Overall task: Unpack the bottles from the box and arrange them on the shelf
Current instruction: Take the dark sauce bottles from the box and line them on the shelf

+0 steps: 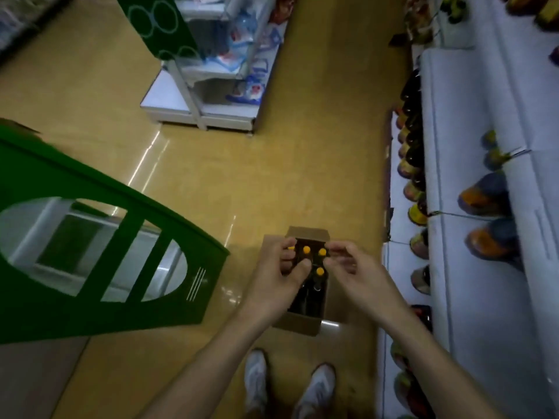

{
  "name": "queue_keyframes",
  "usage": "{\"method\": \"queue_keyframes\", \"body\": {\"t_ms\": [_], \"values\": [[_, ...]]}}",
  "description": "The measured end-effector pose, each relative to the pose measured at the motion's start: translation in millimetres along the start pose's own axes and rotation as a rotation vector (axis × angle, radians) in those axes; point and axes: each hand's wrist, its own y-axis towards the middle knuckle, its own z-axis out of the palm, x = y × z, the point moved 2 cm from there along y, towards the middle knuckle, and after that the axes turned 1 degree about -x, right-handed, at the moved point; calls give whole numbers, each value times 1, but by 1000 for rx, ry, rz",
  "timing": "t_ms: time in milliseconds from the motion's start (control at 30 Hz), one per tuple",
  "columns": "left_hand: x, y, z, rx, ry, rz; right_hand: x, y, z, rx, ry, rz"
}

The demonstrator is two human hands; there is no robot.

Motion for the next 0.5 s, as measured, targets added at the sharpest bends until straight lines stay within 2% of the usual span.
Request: {"method": "queue_keyframes", "body": {"t_ms": [233,367,500], "values": [[105,32,36,56,30,-126,-90,29,62,92,-15,68],[189,67,57,129,76,-187,-154,57,111,147,-88,98],[280,115,78,201,177,-174,-231,92,167,207,-162,86]]}}
